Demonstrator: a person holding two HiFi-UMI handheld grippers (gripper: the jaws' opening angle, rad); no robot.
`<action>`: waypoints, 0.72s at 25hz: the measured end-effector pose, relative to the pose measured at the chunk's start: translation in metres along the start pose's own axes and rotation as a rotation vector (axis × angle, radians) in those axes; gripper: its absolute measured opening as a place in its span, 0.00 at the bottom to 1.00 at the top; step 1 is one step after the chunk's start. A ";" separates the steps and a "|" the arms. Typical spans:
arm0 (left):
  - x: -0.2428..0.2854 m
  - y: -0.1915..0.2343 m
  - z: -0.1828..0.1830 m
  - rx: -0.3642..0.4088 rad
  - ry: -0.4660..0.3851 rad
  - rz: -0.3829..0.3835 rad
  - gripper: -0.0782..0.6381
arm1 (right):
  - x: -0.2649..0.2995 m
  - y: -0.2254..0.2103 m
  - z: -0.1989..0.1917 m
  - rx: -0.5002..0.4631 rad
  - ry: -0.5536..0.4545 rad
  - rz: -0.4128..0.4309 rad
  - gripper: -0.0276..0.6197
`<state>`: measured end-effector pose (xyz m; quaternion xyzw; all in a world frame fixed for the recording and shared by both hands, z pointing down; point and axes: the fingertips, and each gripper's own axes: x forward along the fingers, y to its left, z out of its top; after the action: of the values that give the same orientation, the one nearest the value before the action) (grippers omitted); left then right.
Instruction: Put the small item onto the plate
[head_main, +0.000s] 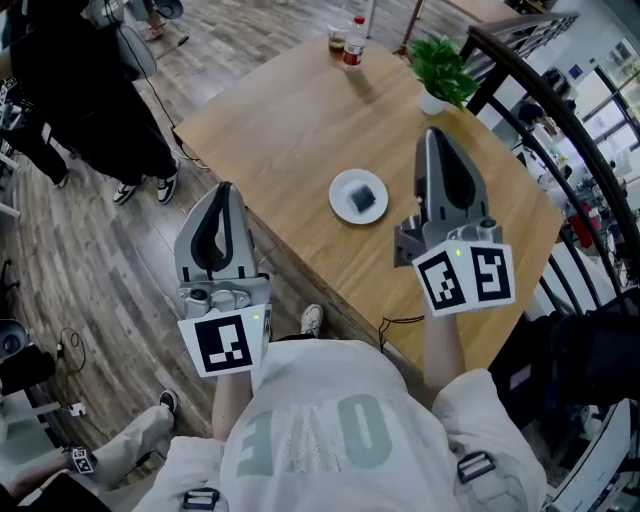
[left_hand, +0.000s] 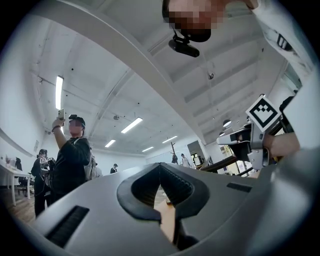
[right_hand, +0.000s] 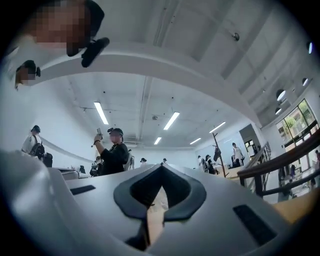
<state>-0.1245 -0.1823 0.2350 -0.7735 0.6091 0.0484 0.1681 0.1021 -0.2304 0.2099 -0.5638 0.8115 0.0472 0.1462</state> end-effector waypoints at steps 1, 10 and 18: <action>-0.002 -0.002 0.003 0.001 -0.005 -0.002 0.12 | -0.013 0.003 0.004 -0.022 -0.016 -0.017 0.07; -0.008 -0.025 0.026 0.002 -0.052 -0.030 0.12 | -0.077 0.022 0.004 -0.151 0.014 -0.064 0.07; -0.010 -0.037 0.031 0.001 -0.057 -0.059 0.12 | -0.087 0.023 -0.005 -0.126 0.056 -0.061 0.07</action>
<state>-0.0880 -0.1558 0.2164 -0.7892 0.5812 0.0652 0.1872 0.1081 -0.1445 0.2378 -0.5974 0.7931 0.0782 0.0892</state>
